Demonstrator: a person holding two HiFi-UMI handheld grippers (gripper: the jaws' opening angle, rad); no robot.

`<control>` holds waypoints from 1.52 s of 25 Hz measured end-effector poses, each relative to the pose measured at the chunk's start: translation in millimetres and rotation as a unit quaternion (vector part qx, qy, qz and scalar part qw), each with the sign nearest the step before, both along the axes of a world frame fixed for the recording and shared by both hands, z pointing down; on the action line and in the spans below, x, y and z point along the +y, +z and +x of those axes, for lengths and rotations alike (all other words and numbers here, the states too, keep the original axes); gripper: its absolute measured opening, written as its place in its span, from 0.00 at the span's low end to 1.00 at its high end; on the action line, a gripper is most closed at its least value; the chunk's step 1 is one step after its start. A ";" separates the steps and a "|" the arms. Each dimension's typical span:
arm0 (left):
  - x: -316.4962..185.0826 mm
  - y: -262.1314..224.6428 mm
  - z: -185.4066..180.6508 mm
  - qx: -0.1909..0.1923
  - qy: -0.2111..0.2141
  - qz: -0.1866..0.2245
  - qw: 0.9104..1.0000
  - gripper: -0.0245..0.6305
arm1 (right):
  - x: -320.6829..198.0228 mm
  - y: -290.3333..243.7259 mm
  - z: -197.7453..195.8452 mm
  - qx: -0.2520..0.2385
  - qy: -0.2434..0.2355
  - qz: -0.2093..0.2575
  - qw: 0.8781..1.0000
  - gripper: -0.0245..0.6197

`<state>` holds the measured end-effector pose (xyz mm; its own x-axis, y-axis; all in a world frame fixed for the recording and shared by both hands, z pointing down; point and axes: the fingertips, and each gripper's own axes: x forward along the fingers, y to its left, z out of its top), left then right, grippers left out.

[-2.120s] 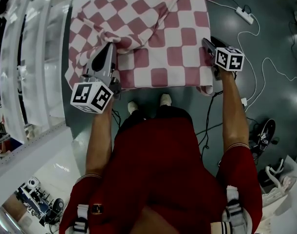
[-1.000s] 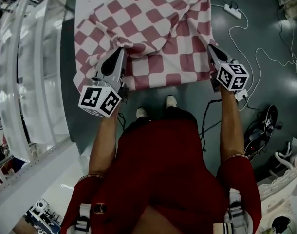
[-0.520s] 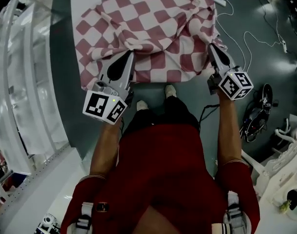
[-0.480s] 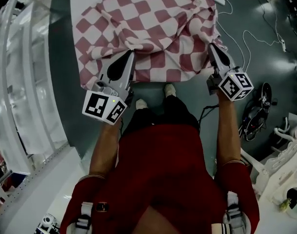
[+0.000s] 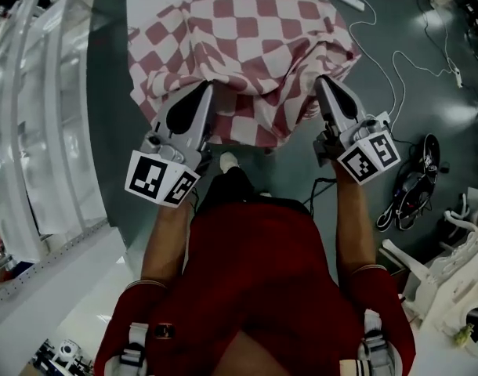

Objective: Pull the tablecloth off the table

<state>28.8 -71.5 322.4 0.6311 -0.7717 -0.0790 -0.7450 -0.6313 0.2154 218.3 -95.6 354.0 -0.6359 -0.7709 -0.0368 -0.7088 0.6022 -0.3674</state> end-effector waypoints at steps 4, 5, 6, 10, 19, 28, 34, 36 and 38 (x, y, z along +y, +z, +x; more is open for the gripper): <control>2.8 -29.1 -3.7 -0.008 -0.024 0.002 1.000 0.05 | 8.2 -27.3 -1.0 -0.027 -0.016 0.008 0.999 0.06; 8.5 -38.2 -3.6 -0.008 -0.027 0.002 1.000 0.05 | 12.9 -35.5 -1.2 -0.034 -0.020 0.011 0.999 0.06; 17.4 -46.4 -2.7 -0.006 -0.029 0.002 1.000 0.05 | 20.6 -42.1 -0.9 -0.041 -0.025 0.014 0.999 0.06; 65.4 -58.8 5.6 0.010 -0.042 0.004 0.999 0.05 | 62.5 -48.1 8.7 -0.062 -0.039 0.022 0.997 0.06; 219.7 -77.2 9.0 0.065 -0.064 0.015 0.996 0.05 | 210.2 -70.4 30.3 -0.075 -0.057 0.056 0.994 0.06; 312.1 -103.5 -40.6 0.089 -0.047 0.049 0.994 0.05 | 309.0 -93.1 -7.0 -0.079 -0.041 0.064 0.994 0.06; 397.8 -107.8 -89.5 0.093 -0.010 0.068 0.993 0.05 | 392.7 -93.3 -57.1 -0.102 -0.012 0.045 0.994 0.06; 424.0 -109.4 -111.9 0.092 -0.004 0.071 0.993 0.05 | 420.9 -97.3 -78.6 -0.104 -0.004 0.042 0.994 0.06; 438.4 -112.1 -131.4 0.087 -0.005 0.070 0.994 0.05 | 438.6 -103.4 -97.0 -0.108 -0.001 0.038 0.993 0.06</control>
